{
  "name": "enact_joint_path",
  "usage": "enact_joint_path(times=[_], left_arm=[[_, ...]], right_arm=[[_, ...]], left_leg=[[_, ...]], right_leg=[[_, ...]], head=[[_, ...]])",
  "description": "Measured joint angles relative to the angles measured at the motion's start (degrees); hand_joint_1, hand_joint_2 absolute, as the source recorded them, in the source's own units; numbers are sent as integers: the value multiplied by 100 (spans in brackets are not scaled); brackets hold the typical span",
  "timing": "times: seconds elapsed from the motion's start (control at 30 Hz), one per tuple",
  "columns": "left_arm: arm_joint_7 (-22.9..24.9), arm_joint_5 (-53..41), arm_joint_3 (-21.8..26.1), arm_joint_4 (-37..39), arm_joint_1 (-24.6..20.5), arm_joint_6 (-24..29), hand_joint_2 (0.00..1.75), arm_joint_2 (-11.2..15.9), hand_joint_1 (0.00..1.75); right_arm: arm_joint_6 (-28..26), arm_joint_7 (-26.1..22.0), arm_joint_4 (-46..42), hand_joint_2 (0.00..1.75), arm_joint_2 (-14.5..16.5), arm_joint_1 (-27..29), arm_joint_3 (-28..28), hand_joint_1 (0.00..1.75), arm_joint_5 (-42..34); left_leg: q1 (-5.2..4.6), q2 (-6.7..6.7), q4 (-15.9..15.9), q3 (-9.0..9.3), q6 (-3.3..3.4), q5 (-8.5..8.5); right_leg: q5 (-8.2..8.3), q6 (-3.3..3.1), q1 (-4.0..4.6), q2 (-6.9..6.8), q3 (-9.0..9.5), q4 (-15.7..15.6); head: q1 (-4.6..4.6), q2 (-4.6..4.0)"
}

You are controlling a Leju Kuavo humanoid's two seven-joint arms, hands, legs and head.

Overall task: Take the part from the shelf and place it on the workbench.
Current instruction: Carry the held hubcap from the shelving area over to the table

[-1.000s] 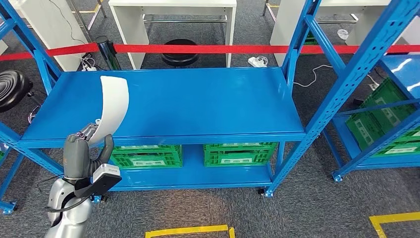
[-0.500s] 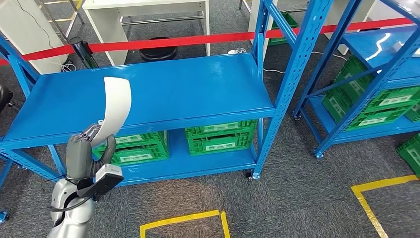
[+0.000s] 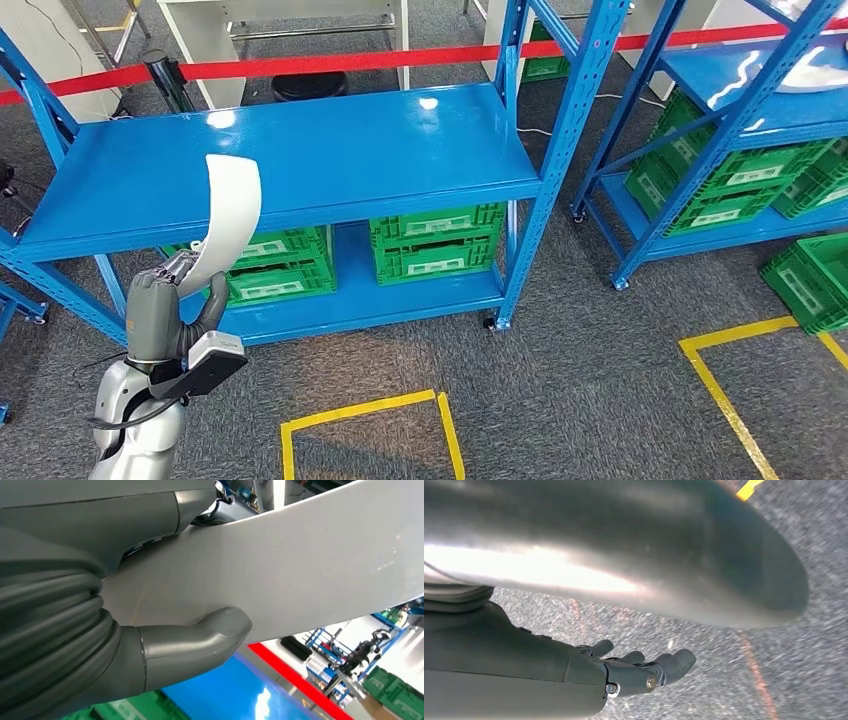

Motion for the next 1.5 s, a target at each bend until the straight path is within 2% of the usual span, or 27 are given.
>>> enact_joint_path(times=[0.07,0.1,0.13,0.2,0.23,0.33,0.37,0.4,0.43,0.5,0.57,0.63,0.7,0.73,0.83,0.87,0.9,0.97,1.0,1.07,1.13,1.2,1.23,1.3,1.37,1.43,1.5], left_arm=[[10,-4,1,-29,-2,-3,175,2,175],[12,-8,2,-44,-4,-4,175,2,175],[16,-16,2,-57,-2,-4,175,3,175],[20,-41,1,-72,26,-8,175,7,175],[24,-53,0,-83,47,-11,175,10,175],[32,-85,0,-114,83,-18,175,32,175],[37,-95,0,-121,89,-19,175,37,175],[46,-104,0,-127,94,-20,175,39,175],[56,-110,0,-136,98,-21,175,39,175],[83,-134,0,-173,99,-23,175,40,175],[104,-176,-1,-257,110,-23,175,40,175],[122,-209,3,-350,157,-20,175,44,175],[140,-221,10,-414,227,-17,175,49,175],[147,-223,13,-440,256,-17,175,49,175],[162,-263,19,-518,328,-19,175,49,175],[166,-286,21,-536,354,-23,175,49,175],[176,-309,23,-550,375,-31,175,49,175],[212,-344,32,-586,416,-49,175,50,175],[237,-364,37,-619,439,-54,175,52,175],[268,-394,47,-703,486,-58,175,56,175],[280,-407,62,-772,515,-61,175,62,175],[286,-411,80,-822,559,-68,175,74,175],[290,-414,87,-847,592,-79,175,85,175],[302,-428,101,-897,657,-100,175,120,175],[326,-455,127,-931,705,-107,175,147,175],[367,-486,163,-954,756,-107,175,159,175],[400,-508,182,-992,797,-107,175,161,175]], right_arm=[[42,-2,-2,0,0,-25,0,0,6],[63,-4,-3,0,0,-39,0,0,10],[86,-5,-4,0,0,-47,0,0,15],[119,-4,-4,0,2,-47,0,0,25],[137,-4,-4,0,1,-47,-1,0,30],[170,-6,-4,0,-4,-50,-2,0,34],[175,-7,-4,0,-4,-49,-2,0,35],[179,-8,-4,0,-4,-48,-2,0,35],[184,-10,-4,0,-3,-47,-2,0,37],[214,-39,-4,0,-1,-49,-2,0,54],[294,-100,-4,0,0,-52,-2,0,90],[388,-155,-4,0,1,-50,-2,0,116],[442,-180,-4,0,2,-27,-2,0,125],[457,-183,-4,0,3,-13,-2,0,128],[487,-182,-4,0,11,-2,-2,0,138],[488,-181,-4,0,13,-4,-2,0,139],[485,-180,-4,0,13,-7,-2,0,139],[475,-177,-4,0,13,-9,-2,0,139],[471,-173,-4,0,13,-13,-2,0,139],[465,-163,-4,0,13,-33,-2,0,143],[460,-162,-4,0,15,-51,-2,0,146],[457,-164,-4,0,25,-50,-2,0,151],[457,-167,-4,0,29,-50,-2,0,160],[468,-179,-4,0,36,-52,-2,0,196],[491,-191,-4,0,37,-48,3,0,257],[512,-193,-4,0,37,-39,12,0,325],[528,-186,-4,0,37,-35,20,0,370]], left_leg=[[-10,21,88,-128,-63,84],[-14,31,103,-152,-95,126],[-14,41,99,-165,-133,176],[5,22,106,-192,-204,182],[17,-6,199,-231,-244,34],[53,-67,1053,-432,-349,-817],[62,-69,1382,-465,-372,-961],[69,-70,1592,-433,-386,-957],[77,-71,1634,-321,-392,-835],[91,-80,1140,187,-386,-583],[79,-106,314,789,-336,-685],[45,-121,-93,1002,-235,-815],[35,-98,-117,907,-109,-708],[36,-86,-127,839,-47,-633],[30,-68,-130,563,47,-391],[19,-64,-121,463,51,-310],[9,-60,-107,361,51,-233],[-2,-53,-57,148,34,-96],[-2,-50,-24,55,18,-39],[-13,-40,36,-75,-30,57],[-12,-27,43,-115,-93,155],[1,-34,20,-134,-164,221],[10,-50,68,-173,-204,130],[37,-79,449,-300,-284,-346],[65,-83,1139,-443,-356,-804],[88,-82,1598,-446,-400,-769],[111,-75,1293,-82,-417,-468]], right_leg=[[-192,-63,25,-16,536,-757],[-300,-107,40,-16,649,-966],[-339,-158,58,-12,688,-1080],[-230,-248,48,-26,611,-1090],[-156,-295,39,-36,555,-1103],[74,-361,23,-50,296,-1108],[155,-356,23,-51,197,-1102],[236,-345,22,-51,96,-1094],[316,-330,20,-52,-9,-1084],[461,-289,12,-50,-190,-1059],[587,-225,19,-40,-291,-1045],[717,-147,19,-31,-313,-1084],[765,-65,-5,-24,-344,-1113],[628,-30,-13,-21,-389,-1032],[-294,27,-24,-22,-615,-146],[-482,33,-22,-22,-660,217],[-509,32,-19,-22,-647,471],[-241,9,-5,-22,-364,458],[-120,-15,5,-22,-62,147],[-192,-77,43,-23,590,-708],[-349,-139,80,-21,854,-1181],[-257,-211,75,-34,788,-1238],[-193,-255,61,-44,737,-1252],[-60,-321,35,-61,604,-1276],[58,-334,30,-66,449,-1271],[171,-310,21,-86,291,-1255],[261,-263,1,-110,163,-1222]], head=[[-2,0],[-4,0],[-3,0],[-1,0],[-7,0],[-30,0],[-31,0],[-32,0],[-31,0],[-32,0],[-29,0],[-31,0],[-40,0],[-38,0],[-27,0],[-26,0],[-26,0],[-26,0],[-25,0],[-29,0],[-19,0],[-2,0],[-6,0],[-19,0],[-27,0],[-27,0],[-27,0]])
